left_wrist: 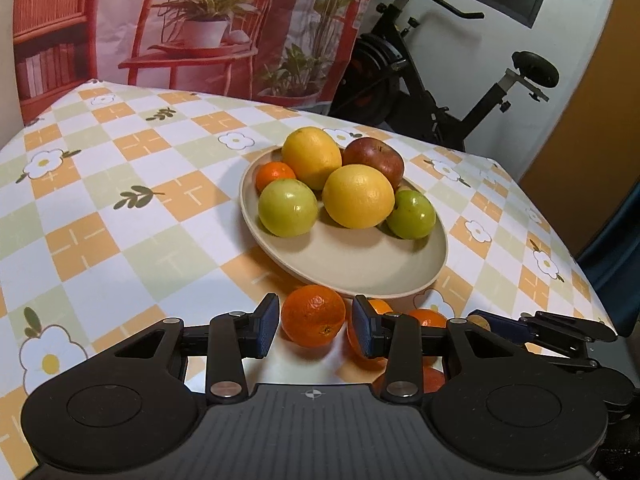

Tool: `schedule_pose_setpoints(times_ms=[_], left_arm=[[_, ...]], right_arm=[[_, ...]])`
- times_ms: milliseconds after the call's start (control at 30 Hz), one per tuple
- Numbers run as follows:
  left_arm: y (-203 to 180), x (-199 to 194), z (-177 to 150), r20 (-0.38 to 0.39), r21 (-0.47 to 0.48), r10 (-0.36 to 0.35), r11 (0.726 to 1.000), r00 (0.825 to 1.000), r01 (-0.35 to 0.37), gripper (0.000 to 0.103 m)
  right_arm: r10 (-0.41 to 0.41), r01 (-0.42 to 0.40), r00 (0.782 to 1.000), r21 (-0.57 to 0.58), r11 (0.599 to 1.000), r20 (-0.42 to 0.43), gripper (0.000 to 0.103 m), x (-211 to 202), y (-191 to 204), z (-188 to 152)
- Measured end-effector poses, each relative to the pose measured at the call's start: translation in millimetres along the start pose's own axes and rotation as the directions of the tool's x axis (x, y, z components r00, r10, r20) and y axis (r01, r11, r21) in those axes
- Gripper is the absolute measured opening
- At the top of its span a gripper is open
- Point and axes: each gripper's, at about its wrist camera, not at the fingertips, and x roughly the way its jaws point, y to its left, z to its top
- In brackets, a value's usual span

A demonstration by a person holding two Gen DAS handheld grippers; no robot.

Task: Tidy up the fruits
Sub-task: 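Hold the brown fruit with the right gripper while the left grasps an orange tangerine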

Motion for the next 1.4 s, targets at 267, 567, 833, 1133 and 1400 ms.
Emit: schedule_pose_setpoints(times_ms=[267,567,833,1133,1400], left_arm=[[9,8,-3,-0.03,-0.036,-0.036,0.999,0.999,0.035,0.037],[8,2,-8,0.001,-0.034,-0.045,0.998,0.999,0.045,0.027],[5,2,-7,-0.002,-0.009,-0.033,0.999,0.999,0.033,0.03],[9,10,-6,-0.024,-0.012,-0.052,0.999,0.998,0.052,0.043],[4,11,-7,-0.012,0.025,-0.054,0.998,0.998,0.054,0.035]], right_arm=[[0.001,-0.001,1.0,0.003,1.0,-0.001,0.025,0,0,0],[0.002,-0.002,1.0,0.006,1.0,-0.003,0.025,1,0,0],[0.002,-0.002,1.0,0.007,1.0,-0.004,0.025,2,0,0],[0.003,-0.003,1.0,0.011,1.0,-0.004,0.025,2,0,-1],[0.005,-0.005,1.0,0.012,1.0,-0.004,0.025,2,-1,0]])
